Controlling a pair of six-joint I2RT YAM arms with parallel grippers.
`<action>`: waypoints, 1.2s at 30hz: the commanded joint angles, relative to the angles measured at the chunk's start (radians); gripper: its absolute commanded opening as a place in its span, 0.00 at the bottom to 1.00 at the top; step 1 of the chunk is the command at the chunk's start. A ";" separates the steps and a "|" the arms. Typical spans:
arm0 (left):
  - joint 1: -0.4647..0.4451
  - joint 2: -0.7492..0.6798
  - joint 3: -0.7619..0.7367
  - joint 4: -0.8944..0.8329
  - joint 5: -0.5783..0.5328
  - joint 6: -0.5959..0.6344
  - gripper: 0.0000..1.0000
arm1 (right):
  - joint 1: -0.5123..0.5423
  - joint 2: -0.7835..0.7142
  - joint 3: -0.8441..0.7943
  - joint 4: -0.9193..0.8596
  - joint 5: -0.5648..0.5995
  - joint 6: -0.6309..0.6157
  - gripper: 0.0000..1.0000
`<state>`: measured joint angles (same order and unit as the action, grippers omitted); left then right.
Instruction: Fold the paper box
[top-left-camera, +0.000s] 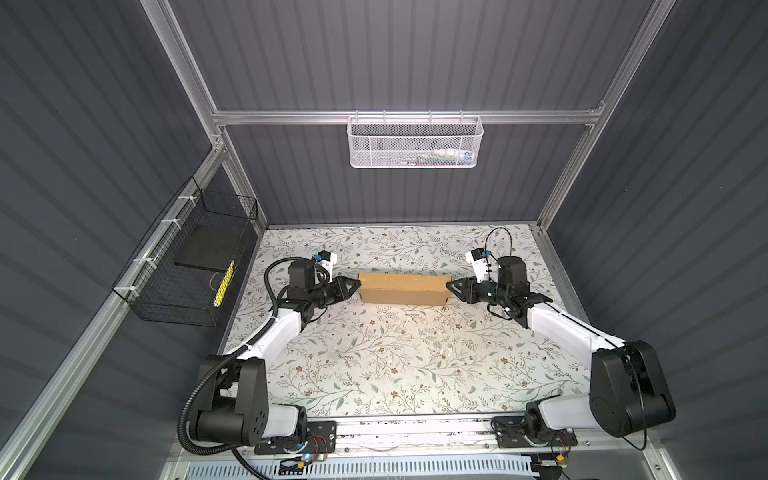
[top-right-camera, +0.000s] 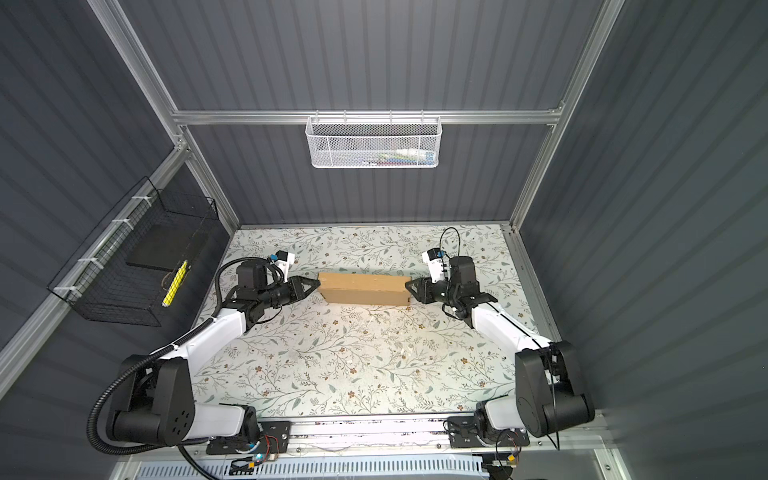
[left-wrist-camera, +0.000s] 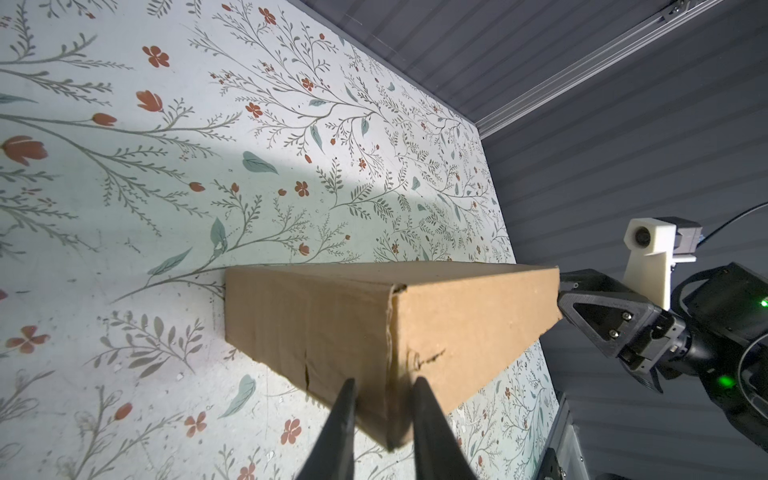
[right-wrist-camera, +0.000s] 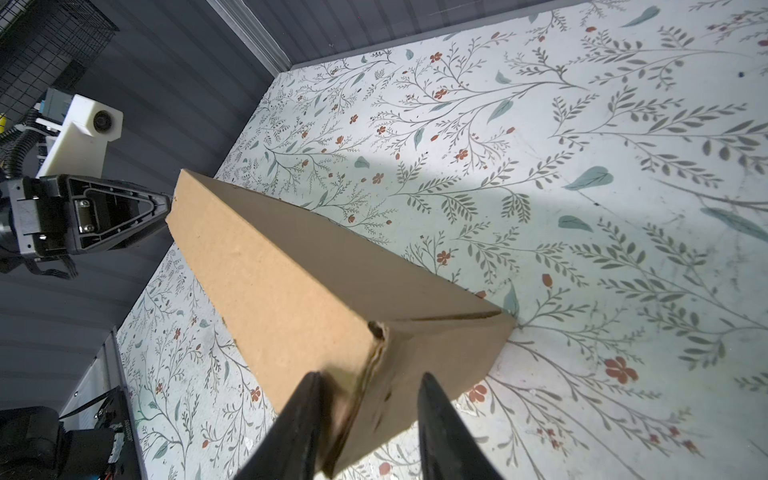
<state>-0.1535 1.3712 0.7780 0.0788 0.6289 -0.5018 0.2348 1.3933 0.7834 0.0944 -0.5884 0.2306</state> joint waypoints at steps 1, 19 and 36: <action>0.002 -0.020 -0.017 -0.068 -0.003 0.011 0.24 | 0.003 -0.003 -0.027 -0.081 0.032 -0.024 0.40; 0.002 -0.055 -0.028 -0.121 -0.003 0.035 0.24 | 0.003 -0.037 -0.055 -0.076 0.029 -0.024 0.40; 0.002 -0.057 -0.005 -0.146 -0.019 0.049 0.25 | 0.003 -0.080 -0.079 -0.084 0.036 -0.037 0.40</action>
<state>-0.1535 1.3293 0.7570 -0.0452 0.6205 -0.4786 0.2375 1.3300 0.7177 0.0250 -0.5644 0.2081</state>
